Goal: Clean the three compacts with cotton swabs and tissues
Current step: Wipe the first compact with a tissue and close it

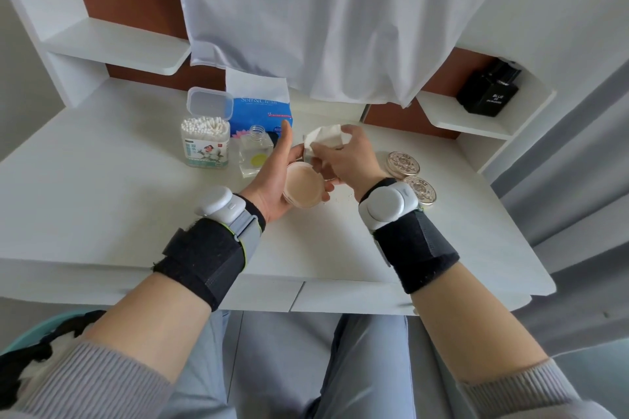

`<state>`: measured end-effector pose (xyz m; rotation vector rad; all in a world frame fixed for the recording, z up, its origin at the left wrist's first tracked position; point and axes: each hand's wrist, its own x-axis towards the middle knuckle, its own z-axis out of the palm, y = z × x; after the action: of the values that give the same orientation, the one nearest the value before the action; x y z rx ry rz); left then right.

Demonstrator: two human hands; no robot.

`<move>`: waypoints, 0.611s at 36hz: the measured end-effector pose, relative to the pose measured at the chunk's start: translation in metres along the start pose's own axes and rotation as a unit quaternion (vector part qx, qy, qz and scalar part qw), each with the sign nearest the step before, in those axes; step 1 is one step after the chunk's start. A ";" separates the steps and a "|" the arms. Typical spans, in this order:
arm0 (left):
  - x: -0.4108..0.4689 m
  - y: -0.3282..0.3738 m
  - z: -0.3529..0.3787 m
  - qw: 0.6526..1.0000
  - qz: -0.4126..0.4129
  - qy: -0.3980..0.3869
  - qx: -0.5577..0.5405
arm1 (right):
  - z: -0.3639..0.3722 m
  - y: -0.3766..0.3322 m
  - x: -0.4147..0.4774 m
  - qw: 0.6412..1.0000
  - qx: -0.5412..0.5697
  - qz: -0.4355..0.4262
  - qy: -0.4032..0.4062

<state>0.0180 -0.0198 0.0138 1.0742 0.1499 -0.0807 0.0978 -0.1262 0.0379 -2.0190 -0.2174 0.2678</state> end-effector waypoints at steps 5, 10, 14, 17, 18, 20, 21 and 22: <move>0.001 0.001 -0.002 0.999 -0.009 0.008 -0.029 | -0.004 0.001 -0.004 0.998 -0.016 -0.032 -0.056; 0.001 0.002 -0.002 1.000 0.002 0.005 -0.019 | -0.016 0.000 -0.001 0.992 0.114 0.032 -0.038; 0.002 0.001 -0.001 1.000 0.003 0.007 -0.009 | -0.006 -0.001 -0.004 0.996 0.080 0.029 -0.001; 0.001 0.000 -0.002 1.000 -0.001 -0.002 0.005 | -0.001 0.000 -0.004 0.995 0.097 0.035 0.013; 0.001 -0.001 -0.001 1.000 -0.003 -0.006 0.008 | -0.001 0.000 -0.004 0.995 0.093 0.036 0.012; 0.000 -0.001 -0.001 1.000 -0.009 -0.008 0.005 | -0.001 0.003 -0.005 0.995 0.087 0.038 -0.009; 0.000 -0.001 -0.001 1.000 -0.011 -0.007 -0.001 | -0.001 0.004 -0.006 0.996 0.082 0.033 -0.024; 0.001 -0.001 -0.001 1.000 -0.014 -0.006 -0.010 | -0.002 0.005 -0.008 0.996 0.076 0.026 -0.036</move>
<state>0.0186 -0.0191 0.0126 1.0521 0.1539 -0.1111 0.0913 -0.1321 0.0348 -1.8679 -0.1848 0.3792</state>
